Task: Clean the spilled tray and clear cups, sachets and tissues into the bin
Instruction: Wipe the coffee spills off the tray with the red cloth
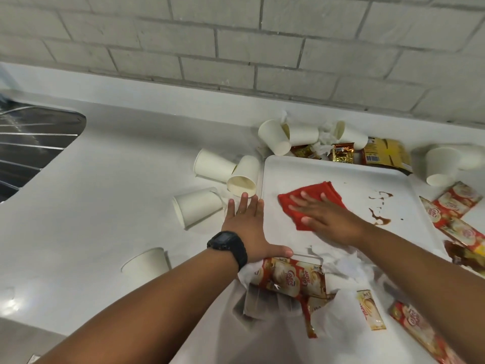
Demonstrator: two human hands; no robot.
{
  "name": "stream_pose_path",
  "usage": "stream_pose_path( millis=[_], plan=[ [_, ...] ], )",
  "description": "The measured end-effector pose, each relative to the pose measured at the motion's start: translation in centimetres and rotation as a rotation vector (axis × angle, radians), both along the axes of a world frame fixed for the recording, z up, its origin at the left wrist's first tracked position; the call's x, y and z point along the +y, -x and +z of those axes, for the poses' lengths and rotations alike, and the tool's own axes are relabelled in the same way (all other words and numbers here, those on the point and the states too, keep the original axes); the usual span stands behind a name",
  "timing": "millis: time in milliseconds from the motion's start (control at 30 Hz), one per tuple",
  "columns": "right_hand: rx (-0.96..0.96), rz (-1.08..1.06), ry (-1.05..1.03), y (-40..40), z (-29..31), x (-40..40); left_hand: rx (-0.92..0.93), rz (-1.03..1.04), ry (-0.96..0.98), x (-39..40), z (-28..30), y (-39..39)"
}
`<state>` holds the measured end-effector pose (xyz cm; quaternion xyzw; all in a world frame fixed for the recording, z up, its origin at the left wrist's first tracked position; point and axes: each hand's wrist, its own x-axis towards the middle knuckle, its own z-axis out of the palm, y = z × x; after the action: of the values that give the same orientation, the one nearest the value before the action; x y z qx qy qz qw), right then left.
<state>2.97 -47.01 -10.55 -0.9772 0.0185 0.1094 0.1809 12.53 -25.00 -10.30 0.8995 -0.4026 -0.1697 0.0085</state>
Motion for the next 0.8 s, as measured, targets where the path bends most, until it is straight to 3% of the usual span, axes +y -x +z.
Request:
stream_pose_path(
  millis=[200,400,533,800],
  plan=[
    [-0.003,-0.283,0.090,-2.9,-0.5,-1.7,-0.002,-0.003,-0.023,-0.2,0.5,0.2],
    [0.017,0.018,-0.013,-3.5,0.0,3.6,-0.009,0.009,-0.043,-0.3,0.7,0.3],
    [0.088,0.161,-0.090,-1.1,0.3,2.7,0.001,0.019,-0.068,-0.3,1.0,0.4],
    [0.132,0.061,-0.164,3.4,0.2,-3.1,0.002,0.027,-0.120,-0.4,1.6,0.5]
  ],
)
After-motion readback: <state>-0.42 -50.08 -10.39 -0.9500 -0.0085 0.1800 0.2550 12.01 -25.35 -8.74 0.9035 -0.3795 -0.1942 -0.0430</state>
